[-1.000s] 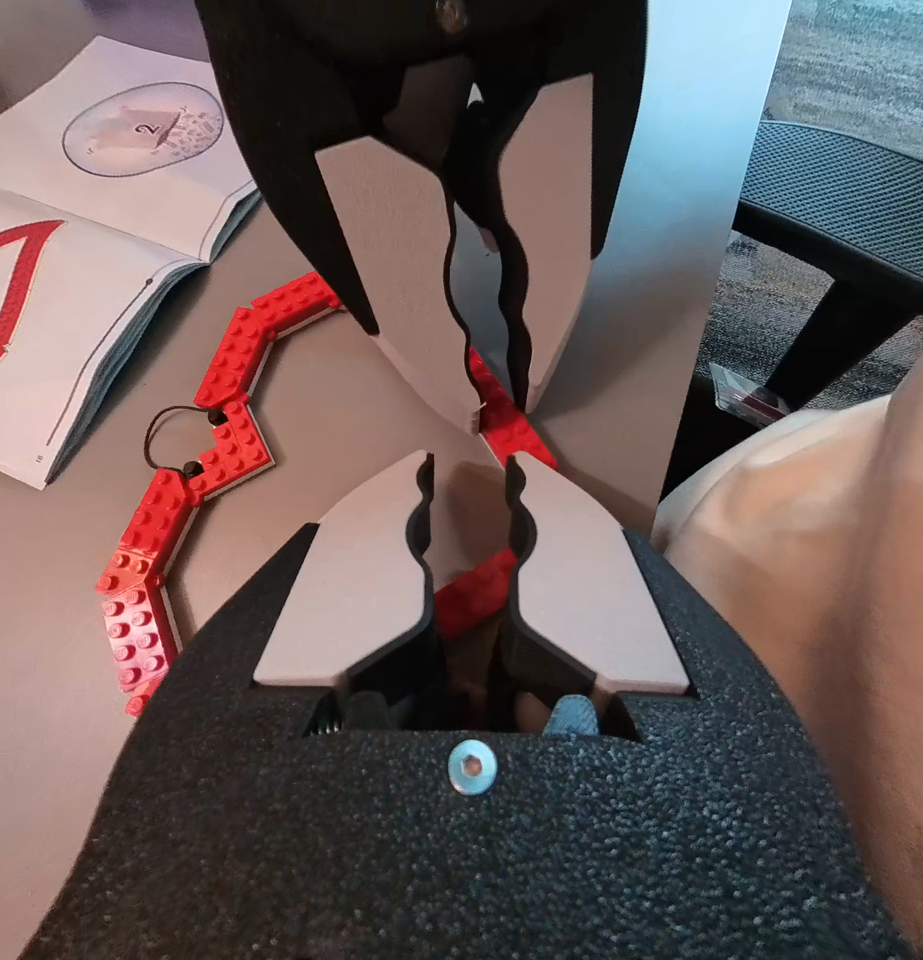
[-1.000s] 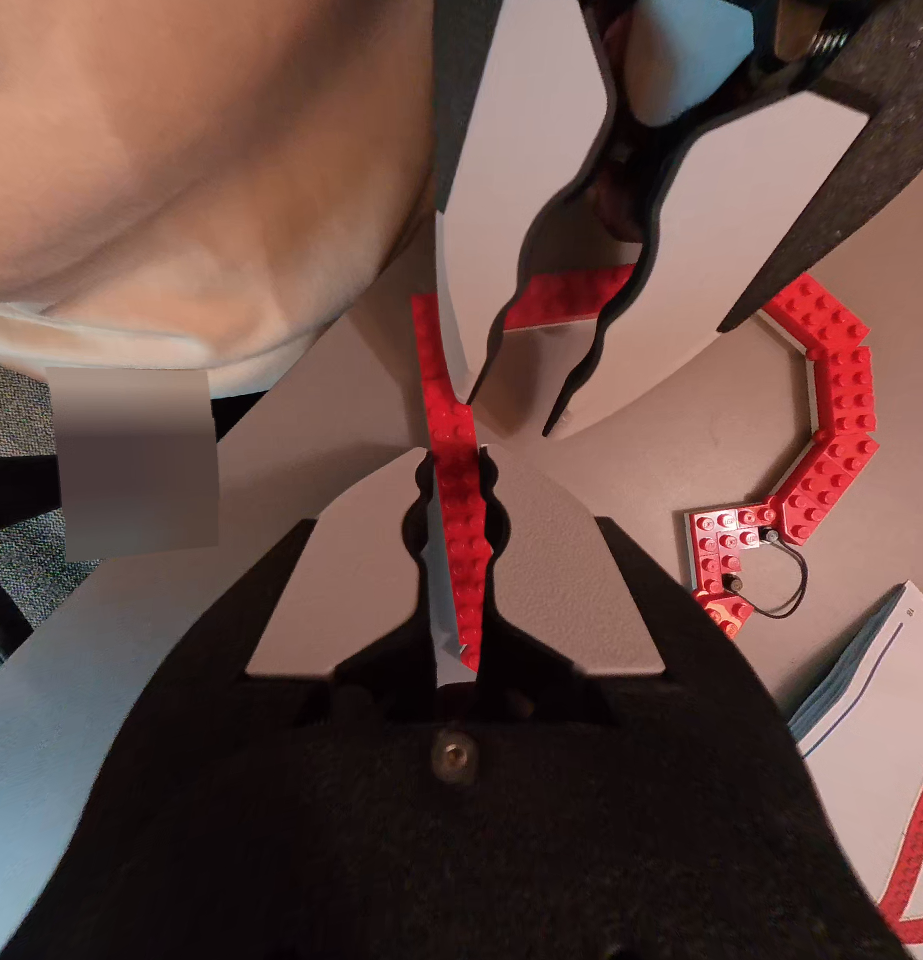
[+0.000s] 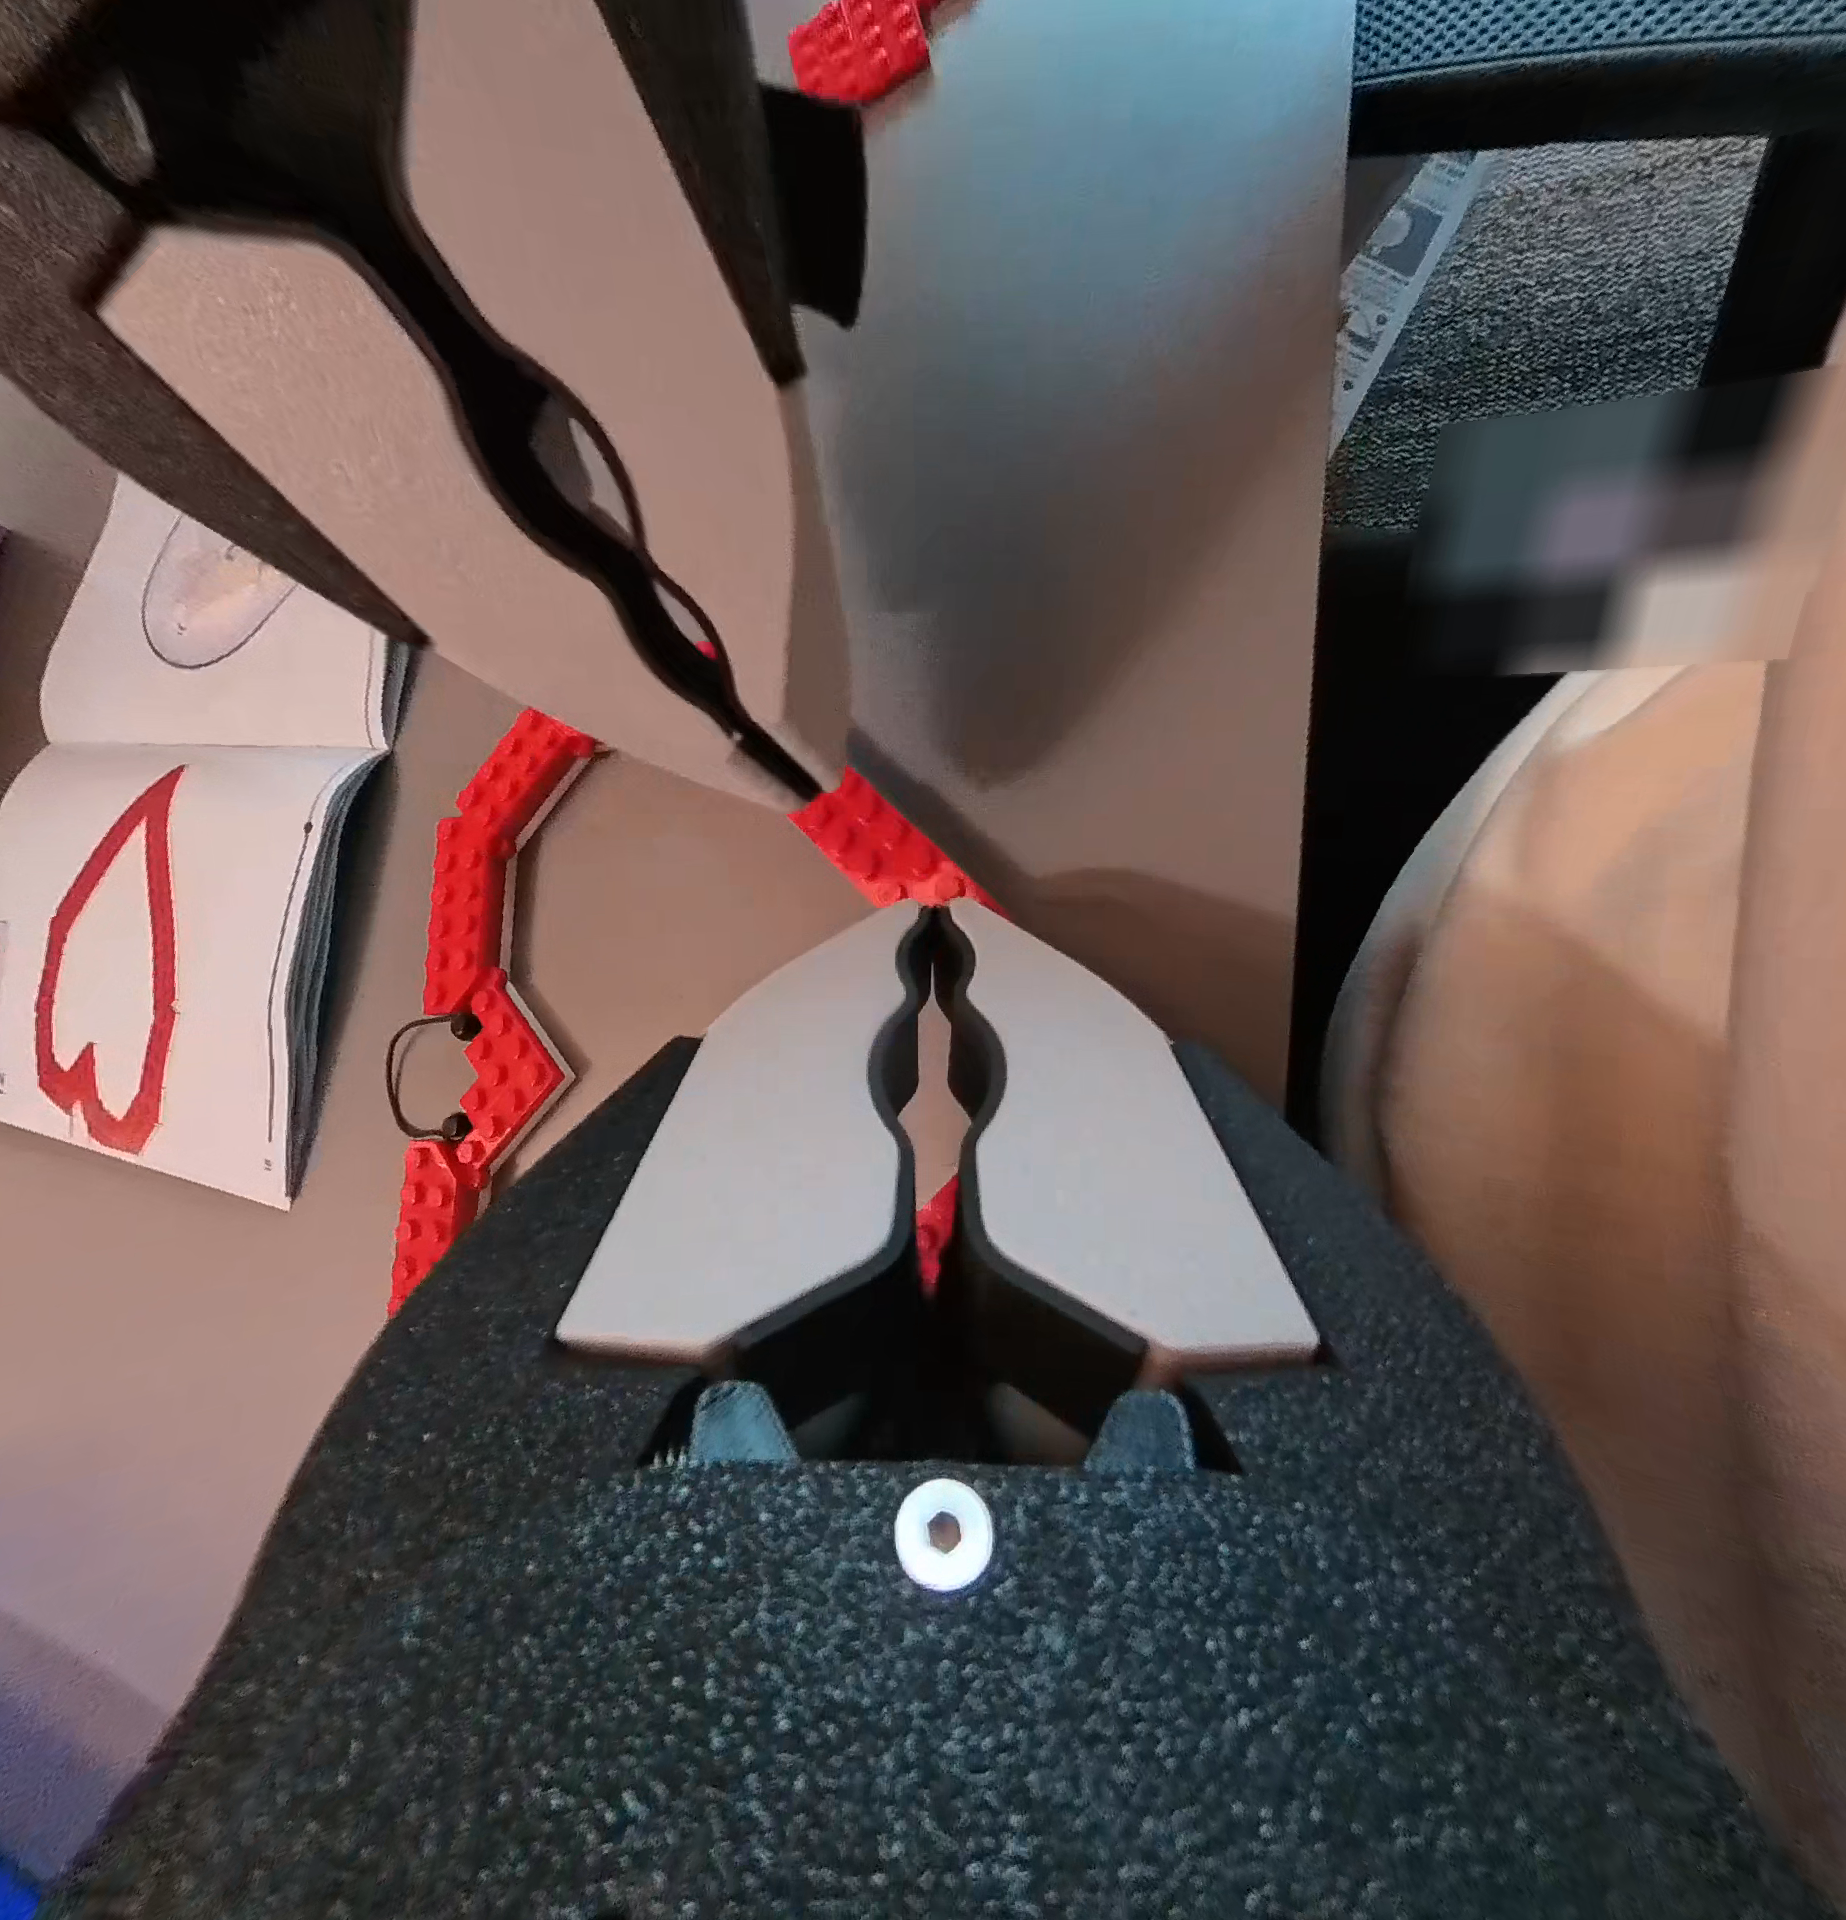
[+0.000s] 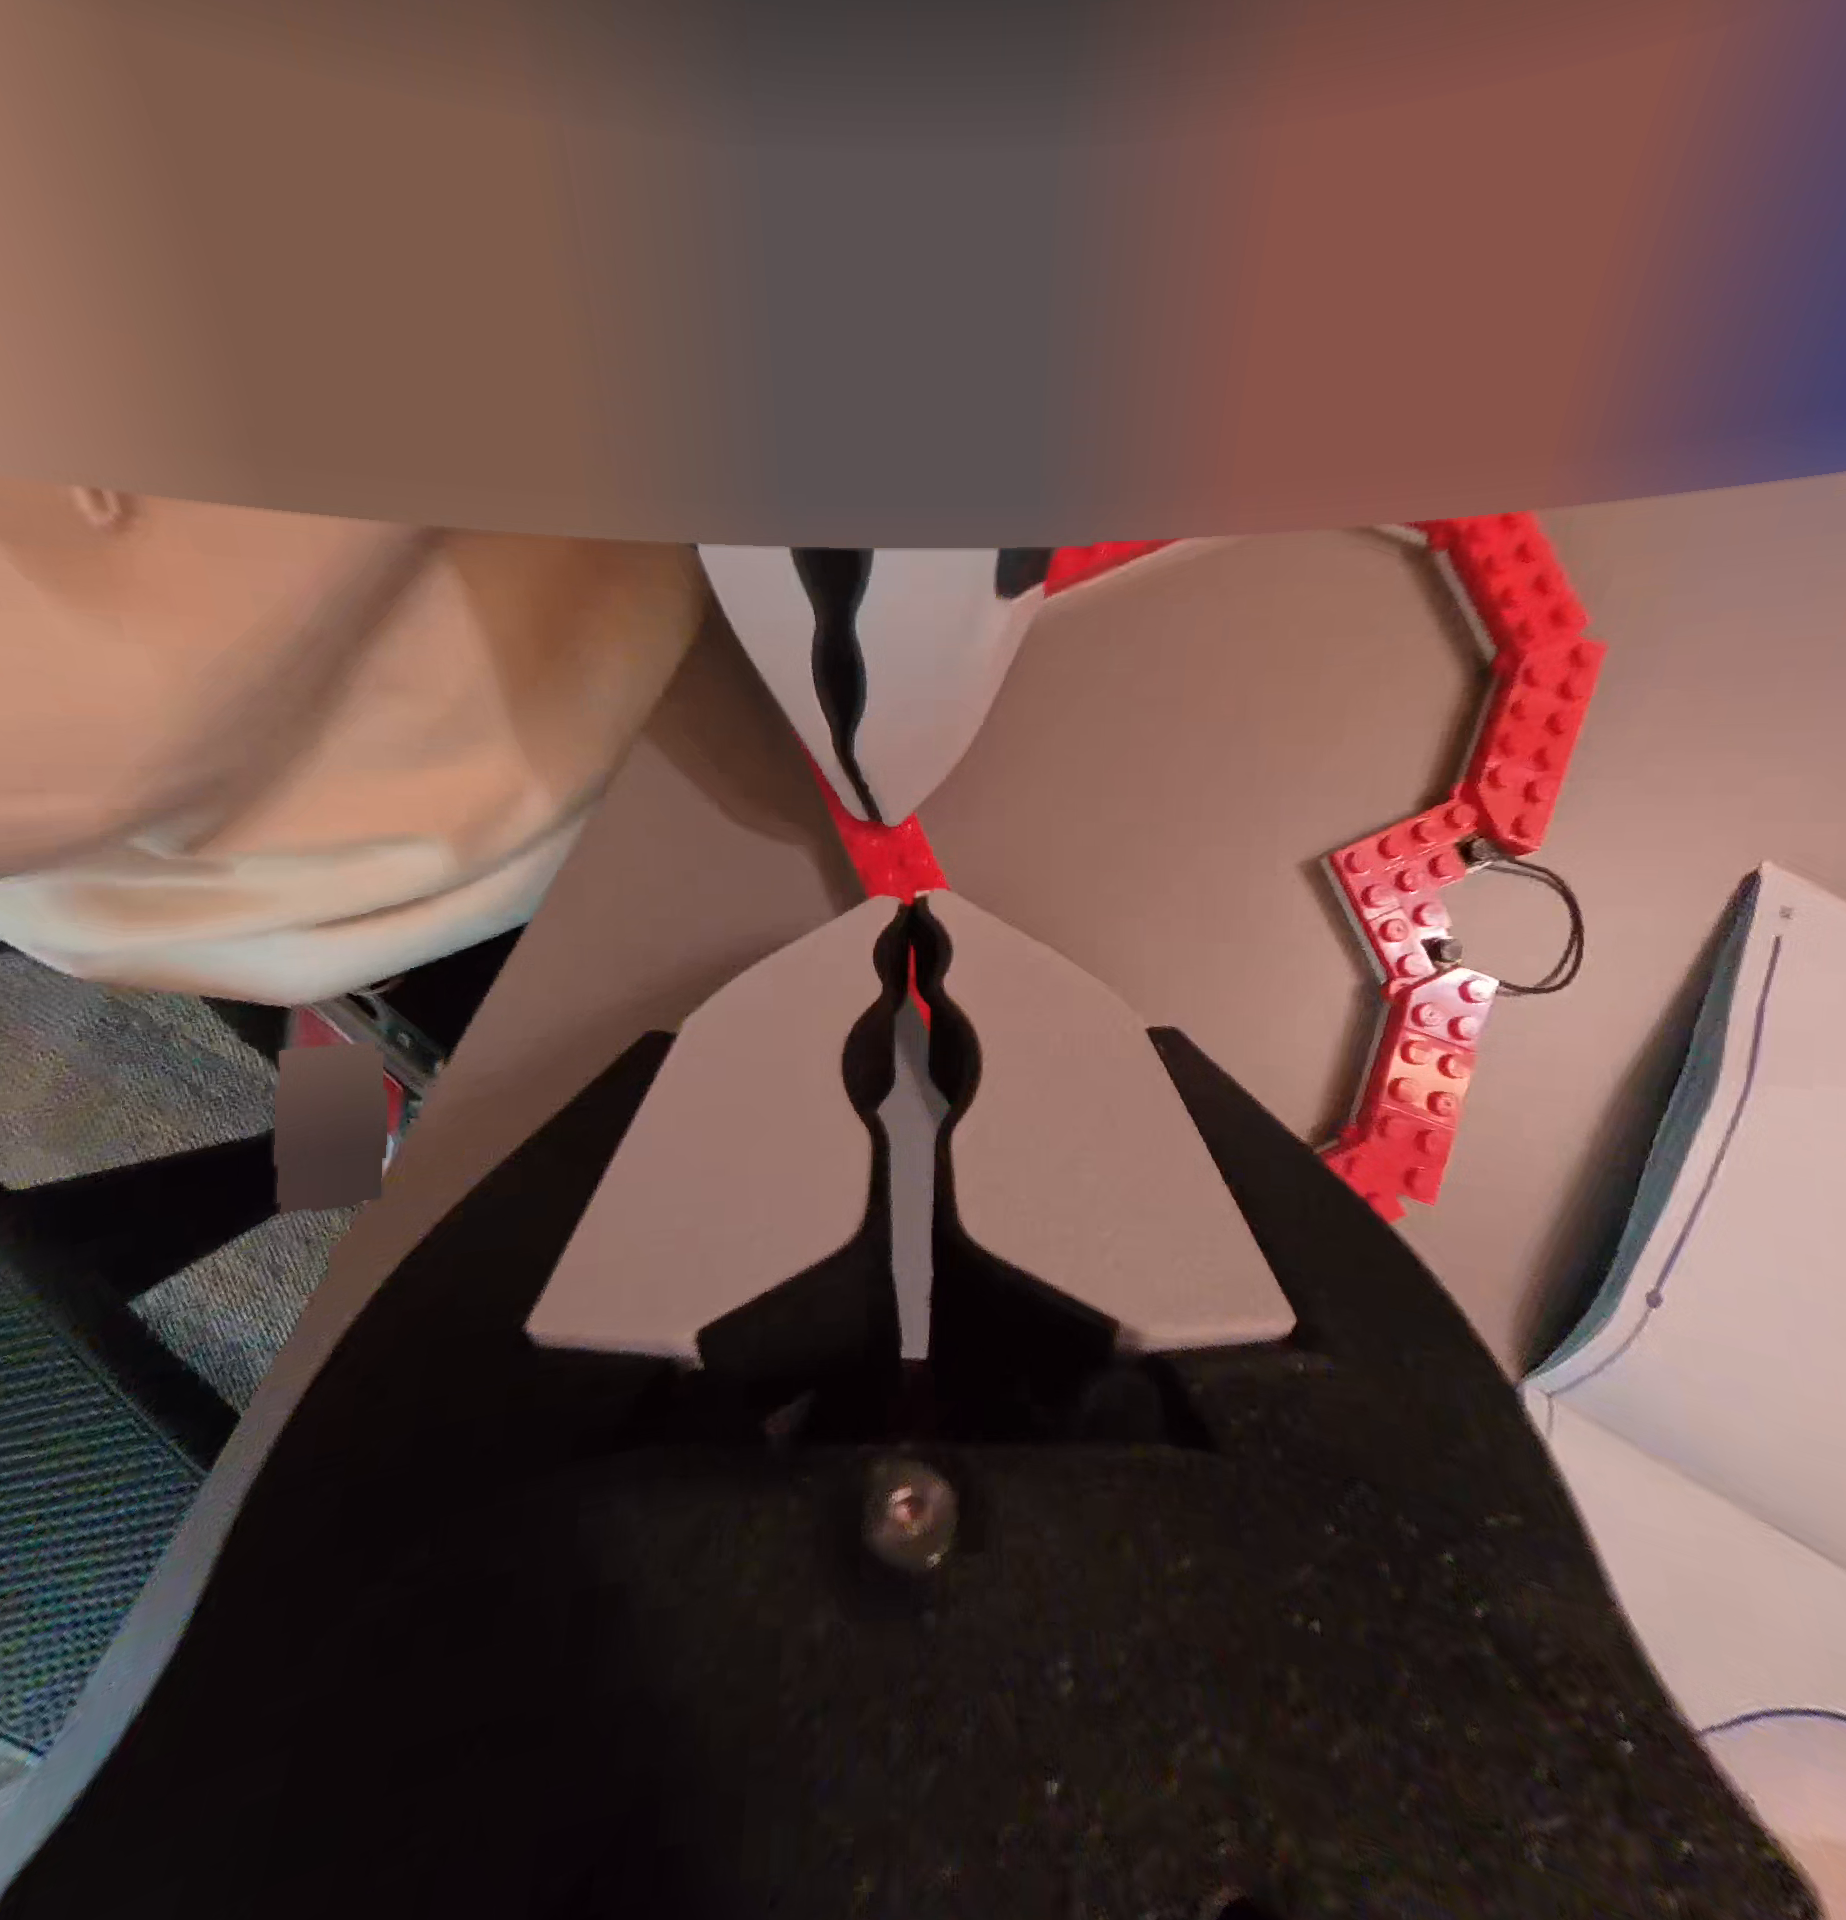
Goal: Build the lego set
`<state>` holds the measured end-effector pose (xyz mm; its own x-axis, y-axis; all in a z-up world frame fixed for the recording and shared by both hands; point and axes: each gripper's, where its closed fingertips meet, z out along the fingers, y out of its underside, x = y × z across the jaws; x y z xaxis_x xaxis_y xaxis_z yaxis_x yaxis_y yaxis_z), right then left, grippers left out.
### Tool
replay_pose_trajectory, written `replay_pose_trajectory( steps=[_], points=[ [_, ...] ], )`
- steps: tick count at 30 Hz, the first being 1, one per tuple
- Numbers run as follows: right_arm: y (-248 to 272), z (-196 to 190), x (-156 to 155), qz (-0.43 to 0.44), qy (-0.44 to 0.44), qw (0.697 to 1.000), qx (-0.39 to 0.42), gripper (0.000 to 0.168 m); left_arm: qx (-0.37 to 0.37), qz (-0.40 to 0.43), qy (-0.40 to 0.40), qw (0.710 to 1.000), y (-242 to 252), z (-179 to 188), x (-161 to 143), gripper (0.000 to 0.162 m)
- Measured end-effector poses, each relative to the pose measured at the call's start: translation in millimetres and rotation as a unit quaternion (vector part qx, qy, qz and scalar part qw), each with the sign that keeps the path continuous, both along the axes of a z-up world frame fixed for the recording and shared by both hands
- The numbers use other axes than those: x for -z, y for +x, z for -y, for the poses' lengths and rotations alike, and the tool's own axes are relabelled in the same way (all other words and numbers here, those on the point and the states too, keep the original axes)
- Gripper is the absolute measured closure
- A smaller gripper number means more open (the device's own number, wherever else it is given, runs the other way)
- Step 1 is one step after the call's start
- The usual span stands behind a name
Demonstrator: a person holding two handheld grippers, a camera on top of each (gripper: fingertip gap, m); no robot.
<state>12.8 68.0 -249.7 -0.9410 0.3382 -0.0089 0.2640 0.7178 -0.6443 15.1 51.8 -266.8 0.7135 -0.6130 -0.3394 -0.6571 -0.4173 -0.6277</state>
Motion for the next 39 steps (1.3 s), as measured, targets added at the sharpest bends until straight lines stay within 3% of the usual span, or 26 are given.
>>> replay_pose_trajectory(
  steps=[8,12,22,25,28,31,32,39],
  points=[
    [2.0,-0.3,21.6,0.053,0.089,0.995,0.014,0.168,0.010,-0.012,0.001,1.000,0.5,-0.9,0.3,0.162],
    [2.8,-0.3,23.1,0.115,0.083,0.988,0.054,0.167,0.015,-0.016,0.002,1.000,0.5,-1.8,1.1,0.162],
    [3.3,-0.3,24.1,0.207,0.136,0.962,0.116,0.168,-0.013,0.083,-0.003,0.996,-0.1,-2.6,2.4,0.162],
    [3.4,-0.1,23.6,0.183,0.133,0.966,0.128,0.167,-0.020,0.083,0.013,0.996,-0.1,-3.2,1.5,0.162],
    [4.0,-4.4,19.5,0.105,0.117,0.982,0.100,0.168,-0.022,0.077,0.023,0.997,1.2,-4.7,0.8,0.162],
    [-2.6,-19.3,-1.9,0.037,0.075,0.979,0.184,0.167,-0.024,0.075,0.031,0.996,0.9,-4.6,0.6,0.162],
    [0.9,-17.6,-5.0,0.020,0.063,0.979,0.193,0.155,-0.025,0.071,0.035,0.997,0.9,-4.4,0.5,0.162],
    [1.8,4.6,7.4,-0.030,0.015,0.971,0.237,0.154,-0.030,0.051,0.050,0.997,0.6,-4.6,0.3,0.162]
  ],
)
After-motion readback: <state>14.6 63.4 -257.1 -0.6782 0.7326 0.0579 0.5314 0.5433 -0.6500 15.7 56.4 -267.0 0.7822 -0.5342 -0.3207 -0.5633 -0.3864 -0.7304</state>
